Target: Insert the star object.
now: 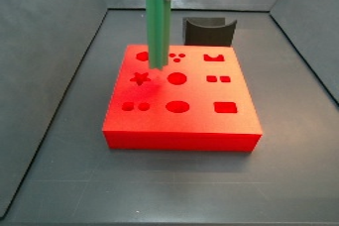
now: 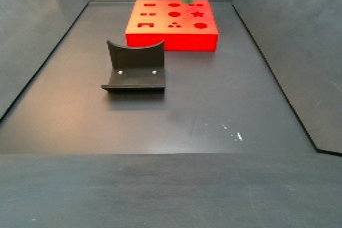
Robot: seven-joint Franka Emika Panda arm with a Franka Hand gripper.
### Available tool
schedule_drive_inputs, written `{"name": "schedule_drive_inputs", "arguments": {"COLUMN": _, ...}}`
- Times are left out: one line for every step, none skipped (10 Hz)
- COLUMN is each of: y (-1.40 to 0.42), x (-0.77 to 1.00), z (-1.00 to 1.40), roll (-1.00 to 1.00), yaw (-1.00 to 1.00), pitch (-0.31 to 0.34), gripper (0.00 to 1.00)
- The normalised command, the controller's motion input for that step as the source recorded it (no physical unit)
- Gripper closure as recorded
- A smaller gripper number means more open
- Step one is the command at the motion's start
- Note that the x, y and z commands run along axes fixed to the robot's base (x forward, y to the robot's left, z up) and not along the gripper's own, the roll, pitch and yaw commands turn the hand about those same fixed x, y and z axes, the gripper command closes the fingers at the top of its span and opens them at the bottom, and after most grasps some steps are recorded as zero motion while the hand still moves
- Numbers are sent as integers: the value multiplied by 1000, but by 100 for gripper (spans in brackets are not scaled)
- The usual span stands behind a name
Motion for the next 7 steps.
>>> {"name": "schedule_drive_inputs", "arguments": {"y": 0, "x": -14, "z": -86, "roll": -51, "yaw": -994, "pitch": 0, "gripper": 100}}
{"name": "schedule_drive_inputs", "arguments": {"y": 0, "x": -43, "z": -100, "roll": -39, "yaw": -986, "pitch": 0, "gripper": 100}}
{"name": "schedule_drive_inputs", "arguments": {"y": 0, "x": -117, "z": -123, "roll": -33, "yaw": -951, "pitch": 0, "gripper": 100}}
{"name": "schedule_drive_inputs", "arguments": {"y": 43, "x": -274, "z": 0, "roll": -57, "yaw": -786, "pitch": 0, "gripper": 100}}
{"name": "schedule_drive_inputs", "arguments": {"y": 189, "x": -383, "z": 0, "roll": -91, "yaw": -403, "pitch": -131, "gripper": 100}}
{"name": "schedule_drive_inputs", "arguments": {"y": 166, "x": -411, "z": -49, "roll": -17, "yaw": -457, "pitch": -93, "gripper": 100}}
{"name": "schedule_drive_inputs", "arguments": {"y": 200, "x": -497, "z": -180, "roll": -9, "yaw": -500, "pitch": -107, "gripper": 100}}
